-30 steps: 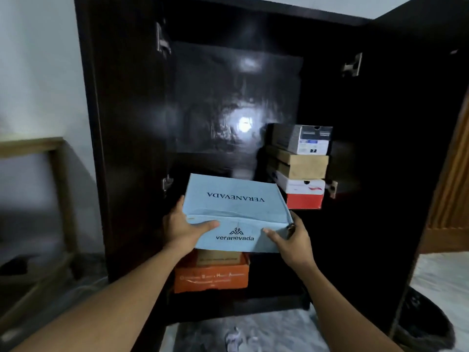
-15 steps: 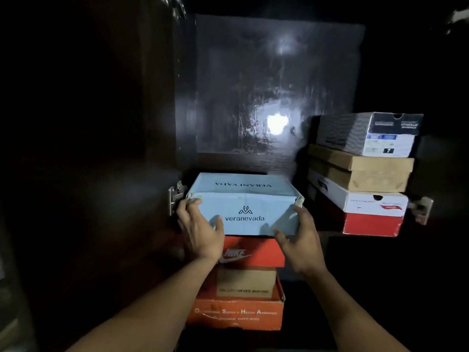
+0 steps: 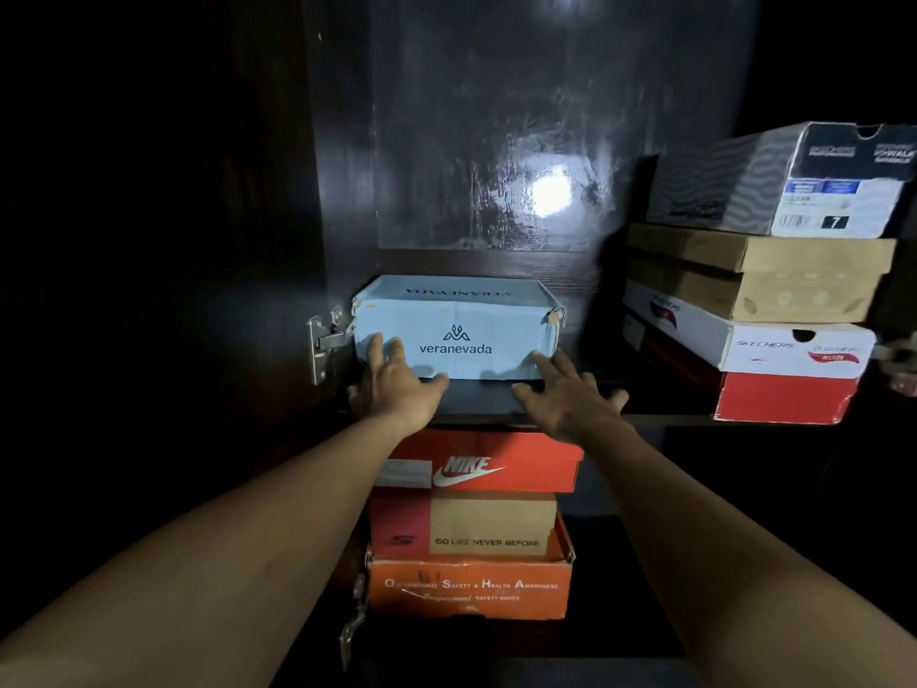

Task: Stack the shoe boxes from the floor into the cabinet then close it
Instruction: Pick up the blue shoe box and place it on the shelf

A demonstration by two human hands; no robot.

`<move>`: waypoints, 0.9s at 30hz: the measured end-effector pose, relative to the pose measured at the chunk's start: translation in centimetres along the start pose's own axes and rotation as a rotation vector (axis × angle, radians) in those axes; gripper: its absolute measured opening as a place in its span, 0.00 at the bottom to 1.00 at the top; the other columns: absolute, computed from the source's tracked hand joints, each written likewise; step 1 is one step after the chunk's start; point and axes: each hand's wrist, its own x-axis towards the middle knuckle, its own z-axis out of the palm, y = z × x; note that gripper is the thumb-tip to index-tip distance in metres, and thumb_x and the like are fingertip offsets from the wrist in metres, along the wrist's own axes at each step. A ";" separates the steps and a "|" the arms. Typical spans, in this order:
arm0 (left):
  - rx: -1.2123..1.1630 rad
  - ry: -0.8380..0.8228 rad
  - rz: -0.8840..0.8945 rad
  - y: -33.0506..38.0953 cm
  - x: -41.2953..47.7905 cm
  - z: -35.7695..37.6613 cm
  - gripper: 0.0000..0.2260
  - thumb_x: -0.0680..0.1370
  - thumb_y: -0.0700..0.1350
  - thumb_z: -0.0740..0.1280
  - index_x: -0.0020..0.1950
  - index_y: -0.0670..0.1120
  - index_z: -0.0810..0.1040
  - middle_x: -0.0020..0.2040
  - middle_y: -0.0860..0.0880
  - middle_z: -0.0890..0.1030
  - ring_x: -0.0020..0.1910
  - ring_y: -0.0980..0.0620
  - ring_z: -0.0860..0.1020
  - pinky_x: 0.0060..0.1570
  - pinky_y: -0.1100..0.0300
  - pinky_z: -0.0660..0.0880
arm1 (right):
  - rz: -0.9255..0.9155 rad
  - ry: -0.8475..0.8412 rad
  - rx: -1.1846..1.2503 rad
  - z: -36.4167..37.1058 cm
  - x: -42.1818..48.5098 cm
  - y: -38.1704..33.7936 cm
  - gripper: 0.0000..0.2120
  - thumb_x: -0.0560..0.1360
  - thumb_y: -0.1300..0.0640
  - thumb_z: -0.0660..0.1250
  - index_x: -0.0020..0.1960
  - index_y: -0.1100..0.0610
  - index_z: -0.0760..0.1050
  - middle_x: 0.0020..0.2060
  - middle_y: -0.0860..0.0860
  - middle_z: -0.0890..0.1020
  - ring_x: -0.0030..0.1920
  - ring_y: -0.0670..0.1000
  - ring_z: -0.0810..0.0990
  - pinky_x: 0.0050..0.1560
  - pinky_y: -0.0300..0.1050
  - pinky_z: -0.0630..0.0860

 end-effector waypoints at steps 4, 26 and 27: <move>-0.063 -0.066 0.026 -0.2 0.4 -0.9 0.41 0.77 0.61 0.68 0.82 0.48 0.52 0.82 0.52 0.45 0.80 0.46 0.54 0.77 0.44 0.55 | 0.006 -0.078 0.051 -0.8 0.5 -0.2 0.33 0.77 0.32 0.53 0.79 0.42 0.52 0.81 0.48 0.46 0.79 0.62 0.51 0.72 0.73 0.46; -0.282 -0.386 0.222 9.1 -31.4 -9.1 0.36 0.73 0.59 0.72 0.76 0.47 0.66 0.76 0.47 0.66 0.74 0.48 0.67 0.70 0.56 0.65 | 0.309 0.019 0.147 -11.1 -35.4 6.9 0.33 0.79 0.37 0.58 0.80 0.46 0.52 0.79 0.48 0.54 0.75 0.58 0.64 0.70 0.73 0.51; -0.296 -0.416 0.250 10.2 -33.1 -8.4 0.36 0.73 0.59 0.72 0.76 0.46 0.66 0.75 0.46 0.66 0.74 0.48 0.67 0.70 0.57 0.65 | 0.344 0.028 0.137 -11.3 -37.3 8.0 0.33 0.79 0.37 0.58 0.80 0.46 0.52 0.79 0.49 0.54 0.75 0.58 0.64 0.71 0.73 0.51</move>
